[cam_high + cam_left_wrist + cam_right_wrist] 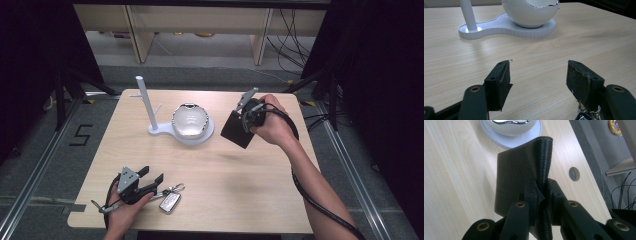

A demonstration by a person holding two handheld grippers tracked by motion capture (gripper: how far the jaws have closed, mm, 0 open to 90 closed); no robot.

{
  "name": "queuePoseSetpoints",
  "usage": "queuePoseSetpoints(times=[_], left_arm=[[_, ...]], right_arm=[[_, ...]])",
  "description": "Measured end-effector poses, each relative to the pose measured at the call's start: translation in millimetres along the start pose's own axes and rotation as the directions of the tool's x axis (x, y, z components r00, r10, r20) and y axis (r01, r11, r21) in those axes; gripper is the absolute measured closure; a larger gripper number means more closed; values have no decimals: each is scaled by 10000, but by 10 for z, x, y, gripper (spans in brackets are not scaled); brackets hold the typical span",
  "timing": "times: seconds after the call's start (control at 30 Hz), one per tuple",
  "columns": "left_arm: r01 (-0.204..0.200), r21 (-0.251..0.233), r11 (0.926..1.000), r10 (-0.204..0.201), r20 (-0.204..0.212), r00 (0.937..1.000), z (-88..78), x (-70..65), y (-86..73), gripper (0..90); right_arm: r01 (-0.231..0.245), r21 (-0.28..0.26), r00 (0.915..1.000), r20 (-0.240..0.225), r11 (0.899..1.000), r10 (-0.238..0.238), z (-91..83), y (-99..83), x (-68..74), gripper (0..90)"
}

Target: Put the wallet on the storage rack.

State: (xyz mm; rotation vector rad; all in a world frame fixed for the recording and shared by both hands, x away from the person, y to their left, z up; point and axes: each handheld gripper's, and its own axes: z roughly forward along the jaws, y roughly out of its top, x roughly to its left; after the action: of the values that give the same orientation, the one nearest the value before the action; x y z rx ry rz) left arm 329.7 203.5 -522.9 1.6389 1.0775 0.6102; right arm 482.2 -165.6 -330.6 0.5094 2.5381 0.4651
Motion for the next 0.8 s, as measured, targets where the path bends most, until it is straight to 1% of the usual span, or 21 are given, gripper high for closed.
queuePoseSetpoints(times=[0.03, 0.07, 0.1, 0.13, 0.17, 0.23, 0.27, 0.3, 0.33, 0.4, 0.43, 0.6, 0.63, 0.67, 0.7, 0.73, 0.77, 0.8], left_arm=[[-17, 15, 10000, 17, 3, 10000, -1, 1, 0, 353], [-16, 17, 10000, 16, 3, 10000, -1, 1, 0, 353], [-3, 0, 10000, 3, 2, 10000, 0, -1, 0, 353], [-21, 14, 10000, 21, 3, 10000, -1, 1, 0, 353], [-14, -8, 10000, 14, 8, 10000, 1, 0, -1, 354], [-15, 3, 10000, 15, 7, 10000, 0, 0, 0, 353], [-13, 0, 10000, 13, 6, 10000, 0, 0, -1, 353], [-14, -1, 10000, 14, 5, 10000, 0, 0, -1, 353], [-14, 0, 10000, 14, 6, 10000, 0, 0, -1, 353], [-11, 3, 10000, 11, 9, 10000, 0, -1, -1, 353], [-18, 3, 10000, 18, 12, 10000, 0, -1, -1, 353], [-23, -7, 10000, 23, 28, 10000, 1, -6, -1, 353], [-38, 8, 10000, 38, 11, 10000, 0, -8, -1, 353], [-51, 19, 10000, 51, 10, 10000, 0, -9, 0, 353], [-51, 6, 10000, 51, 28, 10000, 0, -10, -1, 354], [-49, 0, 10000, 49, 27, 10000, 0, -11, -1, 354], [-45, 3, 10000, 45, 32, 10000, 0, -11, -1, 353], [-46, 24, 10000, 46, 18, 10000, -1, -9, -1, 354]], right_arm=[[-50, -14, 10000, 32, 10000, 50, 2, 12, 5, 813], [54, -35, 10000, 76, 10000, -54, 5, 23, 0, 813], [60, -47, 10000, 12, 10000, -60, 4, 35, 0, 813], [137, -63, 9999, 58, 9999, -136, 10, 46, -2, 813], [112, -79, 9999, 7, 9999, -112, 9, 58, 0, 813], [168, -123, 9998, 52, 9998, -167, 15, 82, -1, 812], [249, -154, 9997, -16, 9996, -249, 14, 95, -4, 813], [252, -168, 9997, 43, 9995, -252, 18, 106, -3, 812], [203, -133, 9998, -18, 9997, -203, 13, 116, -2, 812], [287, -153, 9996, 53, 9995, -286, 14, 139, -4, 813], [229, -143, 9997, -17, 9996, -229, 10, 150, -1, 812], [320, -213, 9995, -34, 9993, -321, 23, 202, -2, 813], [256, -192, 9997, 11, 9995, -255, 25, 216, 8, 813], [442, -274, 9990, -14, 9986, -442, 27, 232, -4, 813], [243, -236, 9997, -12, 9994, -244, 24, 247, 14, 813], [418, -296, 9991, 25, 9987, -417, 25, 263, 4, 813], [338, -294, 9994, -18, 9990, -338, 20, 279, 12, 812], [472, -334, 9989, 36, 9983, -471, 24, 295, 7, 812]])
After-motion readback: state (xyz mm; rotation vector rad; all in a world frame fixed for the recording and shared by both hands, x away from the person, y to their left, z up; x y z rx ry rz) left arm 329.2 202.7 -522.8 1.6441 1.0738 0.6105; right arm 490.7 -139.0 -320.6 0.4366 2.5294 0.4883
